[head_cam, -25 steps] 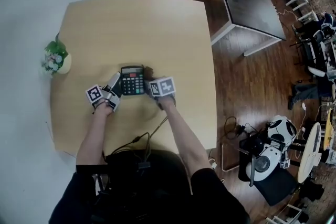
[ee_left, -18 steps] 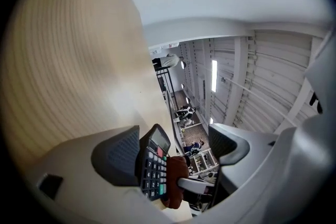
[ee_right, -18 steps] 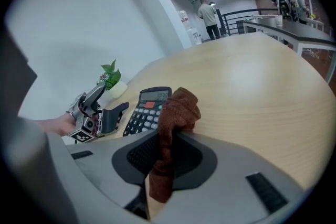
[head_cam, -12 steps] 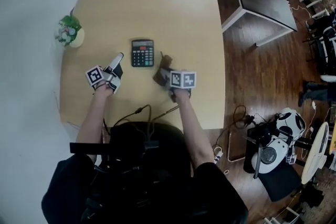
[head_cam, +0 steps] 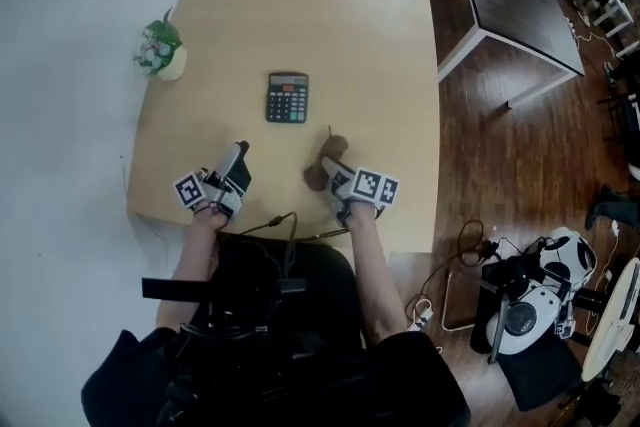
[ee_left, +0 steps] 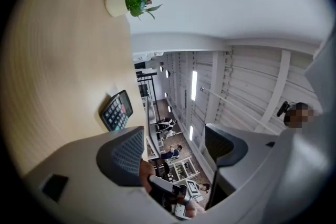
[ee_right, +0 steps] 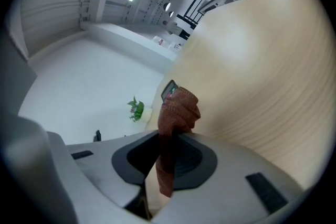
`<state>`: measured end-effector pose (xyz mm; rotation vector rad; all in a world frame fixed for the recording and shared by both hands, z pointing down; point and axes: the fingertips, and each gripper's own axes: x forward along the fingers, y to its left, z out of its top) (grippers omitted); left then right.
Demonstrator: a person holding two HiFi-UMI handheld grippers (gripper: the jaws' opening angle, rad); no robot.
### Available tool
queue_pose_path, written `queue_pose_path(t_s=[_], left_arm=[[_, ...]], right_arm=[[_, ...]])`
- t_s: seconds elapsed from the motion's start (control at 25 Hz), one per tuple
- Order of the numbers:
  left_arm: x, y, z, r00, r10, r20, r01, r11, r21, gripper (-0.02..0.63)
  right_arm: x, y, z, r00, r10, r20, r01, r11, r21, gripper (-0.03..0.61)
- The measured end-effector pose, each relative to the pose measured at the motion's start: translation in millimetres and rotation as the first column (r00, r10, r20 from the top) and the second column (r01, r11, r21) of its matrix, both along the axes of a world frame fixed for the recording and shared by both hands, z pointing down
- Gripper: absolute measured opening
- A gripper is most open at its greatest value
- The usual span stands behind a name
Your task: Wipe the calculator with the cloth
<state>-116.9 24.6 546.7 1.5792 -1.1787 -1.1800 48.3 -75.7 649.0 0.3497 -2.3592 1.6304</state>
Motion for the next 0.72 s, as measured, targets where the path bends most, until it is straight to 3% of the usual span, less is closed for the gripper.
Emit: queue_pose_path(t_s=[0.08, 0.2, 0.28, 0.4, 0.52, 0.72], left_arm=[[9.9, 16.1, -28.6, 1.0, 0.001, 0.019, -0.002, 0.998, 0.069, 0.357], [19.8, 34.9, -77.0, 0.997, 0.018, 0.071, -0.031, 0.981, 0.19, 0.308], [21.4, 43.0, -108.6, 0.996, 0.024, 0.082, -0.046, 0.959, 0.28, 0.259], [17.7, 46.4, -145.1, 0.998, 0.046, 0.053, -0.064, 0.91, 0.41, 0.172], [20.6, 46.5, -169.6, 0.995, 0.091, 0.032, -0.095, 0.868, 0.487, 0.153], [32.7, 85.6, -191.6, 0.989, 0.145, 0.034, -0.141, 0.83, 0.54, 0.148]], right_arm=[[-5.6, 5.9, -25.6, 0.991, 0.014, 0.135, -0.01, 0.999, -0.033, 0.063], [-11.9, 10.5, -67.5, 0.943, 0.048, 0.328, -0.026, 0.997, -0.07, 0.063], [-8.1, 14.9, -94.9, 0.905, 0.111, 0.411, -0.059, 0.989, -0.137, 0.063], [-0.5, 17.7, -132.1, 0.842, 0.165, 0.514, -0.101, 0.984, -0.149, 0.063], [6.7, 30.5, -158.6, 0.803, 0.188, 0.565, -0.124, 0.981, -0.149, 0.063], [8.8, 79.8, -184.9, 0.809, 0.143, 0.57, -0.132, 0.989, -0.061, 0.061]])
